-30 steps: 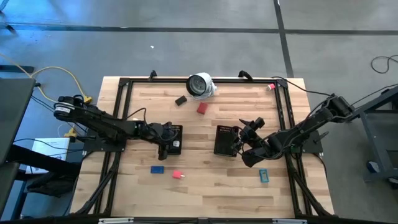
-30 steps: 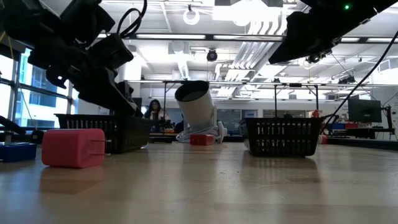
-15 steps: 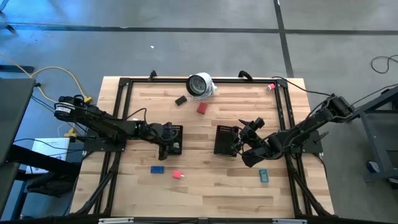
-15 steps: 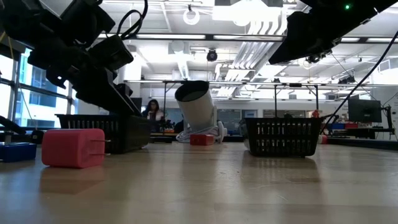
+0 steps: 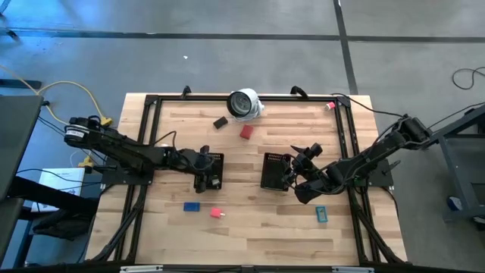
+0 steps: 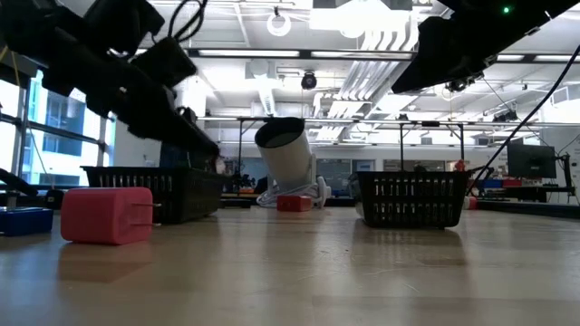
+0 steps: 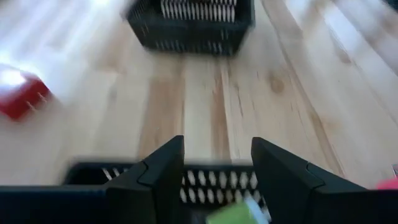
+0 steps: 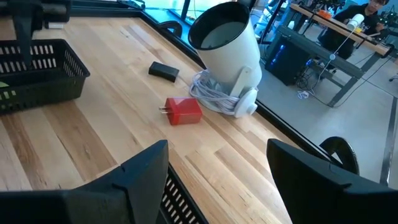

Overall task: Pick & Place Office items
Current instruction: Put the black digital clock into the right black bin

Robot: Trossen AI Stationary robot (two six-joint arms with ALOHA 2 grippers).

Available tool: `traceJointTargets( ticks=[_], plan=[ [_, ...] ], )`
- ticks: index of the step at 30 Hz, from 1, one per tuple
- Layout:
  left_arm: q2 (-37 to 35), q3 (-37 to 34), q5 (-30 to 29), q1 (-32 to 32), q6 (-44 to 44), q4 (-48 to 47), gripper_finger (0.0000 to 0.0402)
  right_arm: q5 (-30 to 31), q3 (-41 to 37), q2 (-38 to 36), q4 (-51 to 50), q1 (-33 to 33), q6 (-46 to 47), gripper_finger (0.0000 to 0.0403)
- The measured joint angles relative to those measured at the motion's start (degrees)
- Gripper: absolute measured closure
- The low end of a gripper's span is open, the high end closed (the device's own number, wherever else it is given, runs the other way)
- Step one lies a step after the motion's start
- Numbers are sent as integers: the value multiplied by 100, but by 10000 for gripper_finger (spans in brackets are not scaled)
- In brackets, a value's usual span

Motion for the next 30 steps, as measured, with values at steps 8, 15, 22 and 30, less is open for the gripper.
traceJointTargets(
  ticks=[8,15,22,30],
  plan=[
    [-1186,0,-815,-2,664,55,219,104,0,0,-39,0,-25,143],
    [-2613,0,-1215,-4,872,-311,219,324,0,-49,-80,0,-191,143],
    [-3358,0,-1288,124,1330,-1024,219,569,2,-763,-166,53,-658,143],
    [-4000,0,-1815,309,781,-2205,218,718,-40,-2493,-695,766,-699,143]
  ],
)
